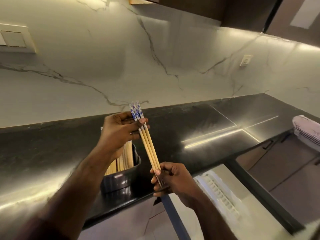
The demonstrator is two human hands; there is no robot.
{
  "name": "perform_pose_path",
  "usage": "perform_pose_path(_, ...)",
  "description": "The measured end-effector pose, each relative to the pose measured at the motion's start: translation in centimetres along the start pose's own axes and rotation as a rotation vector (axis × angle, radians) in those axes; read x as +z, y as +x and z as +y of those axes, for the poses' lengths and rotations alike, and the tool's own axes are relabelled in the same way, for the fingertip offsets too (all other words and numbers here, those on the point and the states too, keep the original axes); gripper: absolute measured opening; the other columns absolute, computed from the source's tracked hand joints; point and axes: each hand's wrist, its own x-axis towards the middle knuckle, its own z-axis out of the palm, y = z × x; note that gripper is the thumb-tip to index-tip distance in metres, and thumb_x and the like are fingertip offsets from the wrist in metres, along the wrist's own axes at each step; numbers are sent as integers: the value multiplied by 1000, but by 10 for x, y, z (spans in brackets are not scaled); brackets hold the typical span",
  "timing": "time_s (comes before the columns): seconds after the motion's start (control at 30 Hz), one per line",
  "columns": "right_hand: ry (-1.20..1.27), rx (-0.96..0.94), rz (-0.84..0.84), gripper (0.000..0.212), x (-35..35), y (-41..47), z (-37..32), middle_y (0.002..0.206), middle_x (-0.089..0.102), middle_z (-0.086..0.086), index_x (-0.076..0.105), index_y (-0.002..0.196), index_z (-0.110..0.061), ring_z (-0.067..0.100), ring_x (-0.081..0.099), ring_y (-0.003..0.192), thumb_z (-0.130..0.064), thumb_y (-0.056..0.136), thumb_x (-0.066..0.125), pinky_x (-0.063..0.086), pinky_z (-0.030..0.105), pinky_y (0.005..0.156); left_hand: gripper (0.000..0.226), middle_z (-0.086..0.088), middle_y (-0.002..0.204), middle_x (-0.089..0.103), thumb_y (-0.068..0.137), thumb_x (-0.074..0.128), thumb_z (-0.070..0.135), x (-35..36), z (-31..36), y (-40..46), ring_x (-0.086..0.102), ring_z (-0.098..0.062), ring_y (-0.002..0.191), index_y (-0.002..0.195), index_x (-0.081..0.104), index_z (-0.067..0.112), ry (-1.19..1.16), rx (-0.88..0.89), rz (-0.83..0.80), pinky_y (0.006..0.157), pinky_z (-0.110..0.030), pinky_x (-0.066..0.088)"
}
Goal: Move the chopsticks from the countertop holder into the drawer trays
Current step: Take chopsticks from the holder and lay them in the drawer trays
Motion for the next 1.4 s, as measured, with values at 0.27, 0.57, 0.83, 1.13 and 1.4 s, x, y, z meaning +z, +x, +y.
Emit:
perform_pose_path(0.27, 57, 197, -1, 14, -112, -94, 55, 83, 73, 12, 76, 97, -14, 23, 70, 73, -20, 93, 64, 61, 40, 74, 34, -12, 92, 76, 74, 73, 12, 122, -83, -48, 74, -26, 86, 107, 66, 5, -4, -140, -7, 65, -30, 60)
perform_pose_path(0.57, 204, 376, 6, 21, -212, -177, 114, 86, 70, 19, 75, 100, -4, 29, 68, 77, -20, 87, 72, 59, 41, 76, 14, -10, 88, 77, 86, 66, 7, 235, -173, -88, 75, -24, 80, 98, 66, 12, 31, -276, -43, 62, -29, 60)
perform_pose_path(0.83, 73, 610, 113, 15, -258, -180, 155, 79, 72, 16, 75, 89, 1, 26, 69, 70, -9, 90, 65, 61, 42, 76, 14, -13, 93, 76, 89, 61, 4, 263, -251, -91, 74, -27, 87, 102, 67, 2, -14, -532, -90, 67, -32, 60)
perform_pose_path(1.13, -87, 819, 113, 15, -272, -120, 189, 73, 72, 13, 74, 81, -3, 23, 70, 62, -4, 87, 60, 61, 33, 66, 19, -23, 100, 72, 87, 67, 2, 244, -332, -61, 72, -32, 90, 102, 66, -8, 142, -744, -68, 73, -35, 60)
perform_pose_path(1.4, -169, 901, 211, 23, -258, -28, 214, 69, 67, 11, 66, 71, -7, 19, 66, 57, -4, 89, 52, 59, 27, 57, 30, -4, 103, 74, 82, 74, 12, 226, -388, -17, 70, -15, 90, 110, 69, 6, 660, -570, -56, 82, -32, 58)
